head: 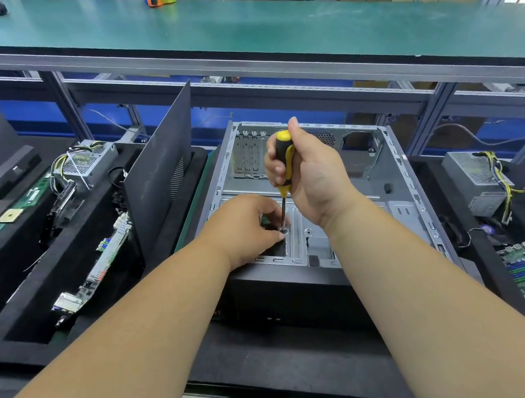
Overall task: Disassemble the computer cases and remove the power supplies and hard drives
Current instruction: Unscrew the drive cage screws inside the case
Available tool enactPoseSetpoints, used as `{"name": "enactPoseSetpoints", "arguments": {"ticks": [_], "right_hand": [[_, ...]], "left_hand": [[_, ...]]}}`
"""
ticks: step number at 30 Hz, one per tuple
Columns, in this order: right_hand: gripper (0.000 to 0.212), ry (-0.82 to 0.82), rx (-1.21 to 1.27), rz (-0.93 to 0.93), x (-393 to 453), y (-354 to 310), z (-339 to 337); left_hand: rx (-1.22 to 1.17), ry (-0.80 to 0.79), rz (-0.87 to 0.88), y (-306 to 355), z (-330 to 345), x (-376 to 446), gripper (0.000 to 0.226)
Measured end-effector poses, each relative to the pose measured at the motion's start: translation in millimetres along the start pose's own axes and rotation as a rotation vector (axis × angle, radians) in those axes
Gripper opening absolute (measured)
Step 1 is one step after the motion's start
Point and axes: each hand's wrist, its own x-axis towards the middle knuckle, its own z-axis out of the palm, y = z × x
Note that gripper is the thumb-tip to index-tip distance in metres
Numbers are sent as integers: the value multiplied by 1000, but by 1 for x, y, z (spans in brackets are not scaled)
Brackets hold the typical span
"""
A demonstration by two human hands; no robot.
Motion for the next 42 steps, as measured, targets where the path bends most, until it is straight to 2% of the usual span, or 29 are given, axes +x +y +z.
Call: {"name": "enactPoseSetpoints", "arguments": {"ticks": [3, 6, 11, 16, 20, 23, 28, 33, 39, 42], "right_hand": [[46, -13, 2, -11, 1, 0, 2], [29, -7, -52, -42, 0, 1, 0], [25, 29, -35, -44, 0, -1, -4], [29, 41, -18, -55, 0, -2, -5], [48, 49, -6, -33, -1, 1, -4], [54, 52, 2, -16, 1, 2, -2], [53, 25, 58, -26, 3, 4, 1], [28, -2, 7, -75, 1, 8, -2], [26, 24, -16, -71, -1, 1, -6], [38, 45, 26, -38, -1, -1, -5]], "left_hand": [[1, -3, -1, -1, 0, 0, 13], [-12, -3, 6, -1, 0, 1, 12], [-2, 9, 8, -2, 0, 0, 13], [18, 10, -2, -1, 0, 0, 13], [20, 5, -4, 0, 0, 0, 14], [13, 3, -4, -1, 1, 0, 13], [18, 12, -3, -1, 1, 0, 10], [9, 17, -4, -1, 1, 0, 9], [28, 18, -16, 0, 0, -1, 11], [26, 15, -17, 0, 0, -1, 11]]}}
